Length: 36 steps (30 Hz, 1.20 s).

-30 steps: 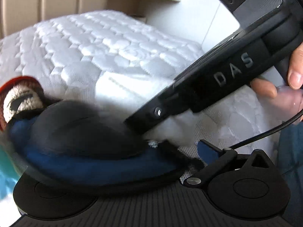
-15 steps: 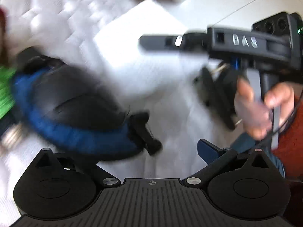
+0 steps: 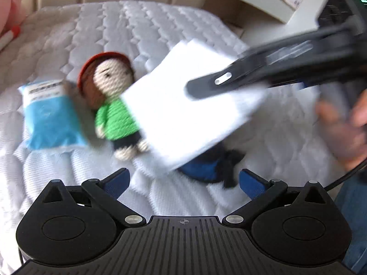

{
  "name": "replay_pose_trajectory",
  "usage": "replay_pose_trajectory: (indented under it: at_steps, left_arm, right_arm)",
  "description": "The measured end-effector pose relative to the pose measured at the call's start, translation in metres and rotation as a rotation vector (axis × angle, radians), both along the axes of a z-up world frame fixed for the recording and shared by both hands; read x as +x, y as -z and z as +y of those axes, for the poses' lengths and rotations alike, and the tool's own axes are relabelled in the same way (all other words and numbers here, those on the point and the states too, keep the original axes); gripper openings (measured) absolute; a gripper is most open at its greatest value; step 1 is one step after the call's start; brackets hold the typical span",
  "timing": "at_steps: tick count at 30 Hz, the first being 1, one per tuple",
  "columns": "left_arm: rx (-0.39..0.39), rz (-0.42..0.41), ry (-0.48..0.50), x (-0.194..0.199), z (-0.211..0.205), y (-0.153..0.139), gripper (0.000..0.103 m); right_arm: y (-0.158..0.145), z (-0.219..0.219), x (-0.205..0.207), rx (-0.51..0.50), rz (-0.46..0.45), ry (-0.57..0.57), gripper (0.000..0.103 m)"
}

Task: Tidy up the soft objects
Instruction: 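Wipe the cap's blue lining with the towel in the right tool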

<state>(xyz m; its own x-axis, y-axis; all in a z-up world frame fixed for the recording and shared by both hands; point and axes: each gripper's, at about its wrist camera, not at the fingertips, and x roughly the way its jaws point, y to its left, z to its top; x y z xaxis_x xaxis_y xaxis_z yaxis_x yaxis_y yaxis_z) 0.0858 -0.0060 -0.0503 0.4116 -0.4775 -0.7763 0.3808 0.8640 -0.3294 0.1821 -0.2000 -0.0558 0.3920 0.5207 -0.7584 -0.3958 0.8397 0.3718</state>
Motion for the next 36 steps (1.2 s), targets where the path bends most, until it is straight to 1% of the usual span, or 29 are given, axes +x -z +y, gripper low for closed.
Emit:
replay_pose_trajectory:
  at_steps: [1, 3, 4, 5, 9, 12, 15, 16, 17, 20, 24, 26, 28, 30, 32, 34, 36]
  left_arm:
    - [-0.031, 0.006, 0.004, 0.004, -0.002, 0.003, 0.103]
    - [-0.095, 0.035, 0.036, 0.004, -0.005, 0.013, 0.103]
    - [-0.106, 0.050, 0.054, 0.005, -0.007, 0.020, 0.103]
    - [-0.094, 0.057, 0.063, 0.005, -0.010, 0.027, 0.103]
    - [0.035, 0.032, 0.053, 0.009, -0.016, 0.035, 0.103]
    - [0.122, 0.007, 0.090, 0.002, -0.017, 0.043, 0.103]
    - [0.205, -0.018, 0.149, -0.001, -0.024, 0.045, 0.103]
    - [0.231, -0.029, 0.166, -0.002, -0.027, 0.047, 0.103]
    - [0.251, -0.039, 0.178, -0.003, -0.029, 0.048, 0.103]
    - [0.287, -0.065, 0.201, -0.006, -0.032, 0.049, 0.103]
    - [0.273, -0.052, 0.181, -0.003, -0.026, 0.048, 0.103]
    - [0.255, -0.040, 0.162, 0.001, -0.022, 0.046, 0.103]
    - [0.238, -0.030, 0.147, 0.003, -0.017, 0.045, 0.103]
    - [0.229, -0.024, 0.137, 0.005, -0.013, 0.044, 0.103]
    - [0.232, -0.023, 0.134, 0.006, -0.011, 0.044, 0.103]
    - [0.240, -0.027, 0.136, 0.007, -0.010, 0.044, 0.103]
    - [0.244, -0.033, 0.138, 0.008, -0.009, 0.044, 0.103]
  right_arm:
    - [0.002, 0.005, 0.002, -0.049, -0.026, -0.007, 0.012]
    - [0.009, 0.009, 0.006, -0.099, -0.040, -0.007, 0.012]
    - [0.013, 0.010, 0.007, -0.121, -0.043, -0.004, 0.012]
    - [0.017, 0.009, 0.008, -0.147, -0.047, 0.001, 0.012]
    - [0.034, -0.003, 0.011, -0.254, -0.063, 0.052, 0.012]
    - [0.039, -0.019, 0.014, -0.317, -0.069, 0.103, 0.012]
    - [0.037, -0.032, 0.010, -0.369, -0.093, 0.137, 0.012]
    - [0.034, -0.035, 0.007, -0.371, -0.092, 0.140, 0.012]
    - [0.029, -0.038, 0.002, -0.351, -0.080, 0.135, 0.012]
    - [0.012, -0.036, -0.012, -0.220, -0.009, 0.106, 0.012]
    - [-0.009, -0.012, -0.037, -0.124, 0.046, 0.014, 0.012]
    - [-0.021, -0.002, -0.047, -0.042, 0.067, -0.031, 0.012]
    - [-0.024, 0.004, -0.051, 0.028, 0.105, -0.057, 0.012]
    - [-0.015, 0.008, -0.052, -0.005, 0.132, -0.060, 0.013]
    - [-0.001, 0.011, -0.050, -0.101, 0.138, -0.052, 0.015]
    - [0.015, 0.004, -0.048, -0.175, 0.156, -0.036, 0.015]
    - [0.028, -0.005, -0.042, -0.216, 0.185, -0.002, 0.014]
